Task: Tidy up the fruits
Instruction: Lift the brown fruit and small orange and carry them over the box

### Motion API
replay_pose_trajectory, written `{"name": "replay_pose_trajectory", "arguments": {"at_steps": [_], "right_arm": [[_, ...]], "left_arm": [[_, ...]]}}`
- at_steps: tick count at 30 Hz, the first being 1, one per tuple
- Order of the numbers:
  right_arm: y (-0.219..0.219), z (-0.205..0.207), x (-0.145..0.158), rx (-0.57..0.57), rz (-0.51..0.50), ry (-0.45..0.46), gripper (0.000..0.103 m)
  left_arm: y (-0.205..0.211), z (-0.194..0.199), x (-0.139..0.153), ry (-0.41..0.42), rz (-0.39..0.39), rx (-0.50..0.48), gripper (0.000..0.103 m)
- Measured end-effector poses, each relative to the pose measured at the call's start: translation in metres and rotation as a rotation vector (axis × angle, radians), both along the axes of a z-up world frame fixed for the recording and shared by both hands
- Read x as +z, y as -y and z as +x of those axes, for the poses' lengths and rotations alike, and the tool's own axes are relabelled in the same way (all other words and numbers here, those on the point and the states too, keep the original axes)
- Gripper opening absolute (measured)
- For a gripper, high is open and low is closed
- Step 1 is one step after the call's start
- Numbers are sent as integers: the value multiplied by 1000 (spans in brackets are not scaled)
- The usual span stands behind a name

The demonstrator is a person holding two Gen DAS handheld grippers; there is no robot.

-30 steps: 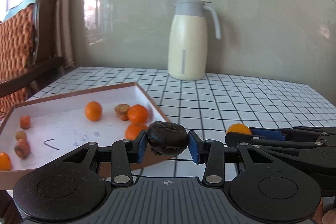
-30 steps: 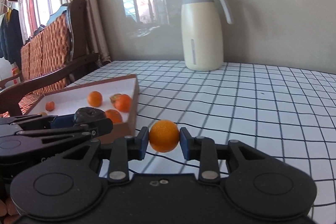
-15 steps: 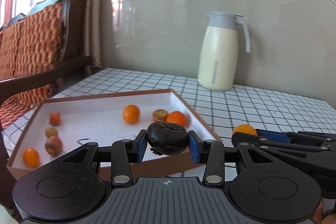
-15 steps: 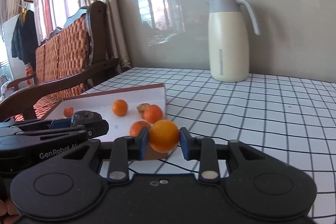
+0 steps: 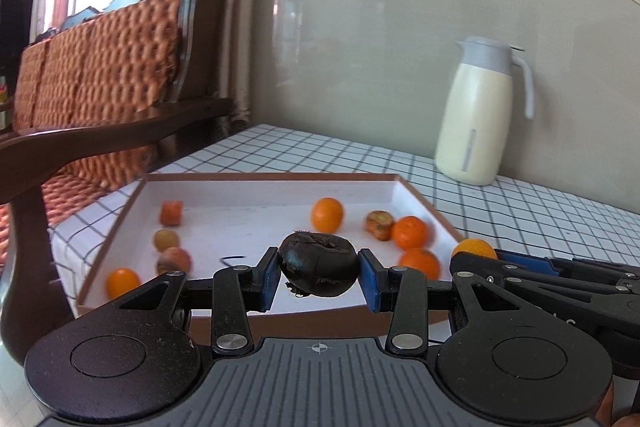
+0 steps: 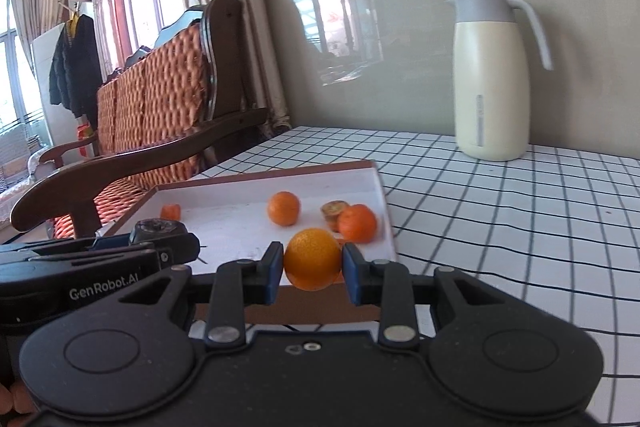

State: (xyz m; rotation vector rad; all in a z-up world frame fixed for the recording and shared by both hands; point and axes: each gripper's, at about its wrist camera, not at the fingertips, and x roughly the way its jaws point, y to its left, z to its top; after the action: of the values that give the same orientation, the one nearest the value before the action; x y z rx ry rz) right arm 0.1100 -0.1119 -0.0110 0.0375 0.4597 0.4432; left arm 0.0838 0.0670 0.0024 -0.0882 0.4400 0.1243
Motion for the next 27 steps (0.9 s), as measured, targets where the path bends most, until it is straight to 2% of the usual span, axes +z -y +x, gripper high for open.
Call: {"name": "replay_pose_trajectory", "arguments": {"at_steps": [13,27], "right_arm": [[-30,14,-5,29,17,-8,23],[-38,32,-7,2,39,-4,23]], "left_arm": [[-51,5,-3,0,-31,119,42],[-75,23,-5,0,-23,182,42]]}}
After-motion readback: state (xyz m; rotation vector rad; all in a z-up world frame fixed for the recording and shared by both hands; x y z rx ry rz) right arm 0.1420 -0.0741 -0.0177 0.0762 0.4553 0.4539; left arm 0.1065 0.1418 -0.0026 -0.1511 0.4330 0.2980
